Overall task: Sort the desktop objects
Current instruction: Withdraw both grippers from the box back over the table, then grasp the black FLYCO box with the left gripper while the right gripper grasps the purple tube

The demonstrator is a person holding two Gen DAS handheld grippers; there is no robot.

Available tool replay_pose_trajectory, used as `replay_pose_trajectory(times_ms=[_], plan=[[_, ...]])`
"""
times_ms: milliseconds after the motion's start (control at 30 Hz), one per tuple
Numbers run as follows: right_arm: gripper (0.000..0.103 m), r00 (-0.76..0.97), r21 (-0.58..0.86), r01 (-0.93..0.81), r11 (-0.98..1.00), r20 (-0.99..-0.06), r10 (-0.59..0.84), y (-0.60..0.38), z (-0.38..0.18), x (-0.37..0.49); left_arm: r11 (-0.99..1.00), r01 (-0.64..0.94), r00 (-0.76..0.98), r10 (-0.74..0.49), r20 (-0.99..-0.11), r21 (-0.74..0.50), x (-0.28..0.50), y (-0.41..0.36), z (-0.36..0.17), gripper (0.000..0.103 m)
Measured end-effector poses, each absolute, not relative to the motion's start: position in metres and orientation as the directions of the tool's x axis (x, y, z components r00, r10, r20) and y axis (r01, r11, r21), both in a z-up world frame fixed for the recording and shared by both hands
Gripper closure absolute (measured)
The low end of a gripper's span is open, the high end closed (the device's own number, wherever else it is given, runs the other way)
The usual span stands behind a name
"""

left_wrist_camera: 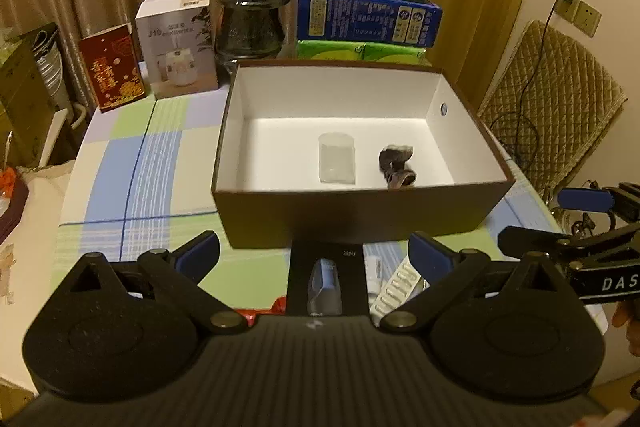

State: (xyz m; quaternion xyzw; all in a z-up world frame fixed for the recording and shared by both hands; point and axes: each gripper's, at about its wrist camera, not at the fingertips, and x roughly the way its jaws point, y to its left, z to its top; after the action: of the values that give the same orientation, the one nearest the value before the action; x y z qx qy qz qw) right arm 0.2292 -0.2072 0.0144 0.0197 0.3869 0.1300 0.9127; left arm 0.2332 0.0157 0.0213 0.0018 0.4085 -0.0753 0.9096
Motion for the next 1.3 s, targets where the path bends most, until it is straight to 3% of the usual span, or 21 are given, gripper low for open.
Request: replay_pose_trajectory(times_ms=[1300], plan=[[0.002, 0.553, 0.161, -0.206, 0.965, -0.794, 0.251, -0.212, -0.033, 0.171, 0.99, 0.142, 0.545, -0.092, -0.834, -0.017, 0.185, 0.003, -0.022, 0.004]])
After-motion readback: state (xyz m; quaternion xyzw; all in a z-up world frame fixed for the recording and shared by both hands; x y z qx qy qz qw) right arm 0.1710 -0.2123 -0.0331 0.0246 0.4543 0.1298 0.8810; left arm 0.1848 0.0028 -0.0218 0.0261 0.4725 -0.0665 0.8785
